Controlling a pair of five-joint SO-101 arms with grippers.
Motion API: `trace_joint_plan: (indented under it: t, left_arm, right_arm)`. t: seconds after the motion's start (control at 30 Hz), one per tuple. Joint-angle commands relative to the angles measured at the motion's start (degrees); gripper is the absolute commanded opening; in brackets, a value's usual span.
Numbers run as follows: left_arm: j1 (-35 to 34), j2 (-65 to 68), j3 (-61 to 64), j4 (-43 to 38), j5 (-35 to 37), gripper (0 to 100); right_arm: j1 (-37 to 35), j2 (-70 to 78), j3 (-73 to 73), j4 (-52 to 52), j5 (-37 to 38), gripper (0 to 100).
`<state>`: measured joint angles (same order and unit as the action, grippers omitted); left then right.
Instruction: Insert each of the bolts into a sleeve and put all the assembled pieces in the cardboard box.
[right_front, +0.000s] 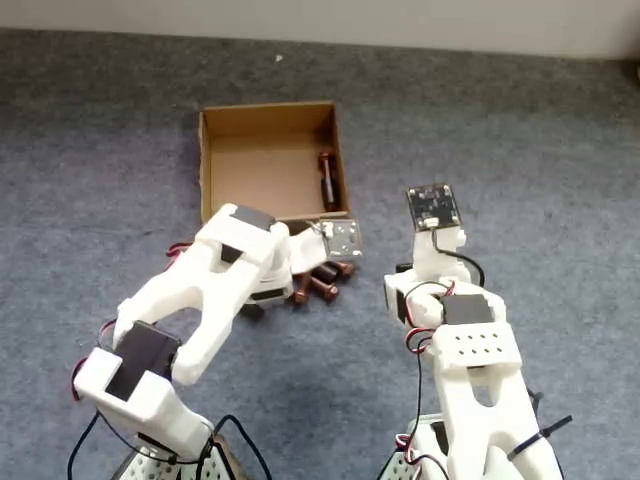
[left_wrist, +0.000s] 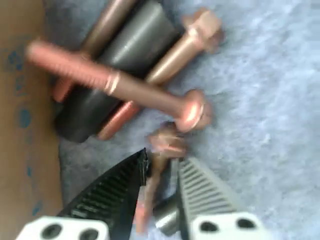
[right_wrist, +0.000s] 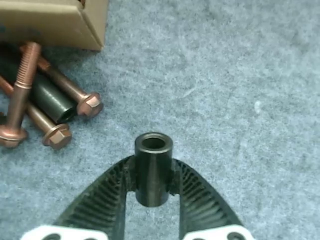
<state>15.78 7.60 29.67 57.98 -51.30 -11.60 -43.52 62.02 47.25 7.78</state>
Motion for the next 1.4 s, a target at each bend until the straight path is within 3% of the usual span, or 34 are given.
trace_joint_plan:
  t: [0.0,0.2,0.63,1.2,1.37]
  left_arm:
    - [0.4,-0.04,-1.63,-0.44,-0.26,1]
    - [0.04,-2.15,-1.36,-0.62,6.95,0]
    - [-3.91,-26.51,2.86,-0.53,18.9,0]
    - [-3.56,-62.02,16.13,-0.79,43.16,0]
    - [-3.56,-69.41,17.98,-0.88,50.2,0]
  right_arm:
    - [0.48,-1.8,-0.31,-1.19,-0.35,0.5]
    - [0.48,-1.8,-0.31,-1.19,-0.44,0.5]
    - [0.48,-2.86,-0.31,-0.84,-0.44,0.5]
    - [0.04,-32.04,10.86,0.57,-0.53,0.5]
    - [-4.35,-35.38,10.86,0.66,-0.53,0.5]
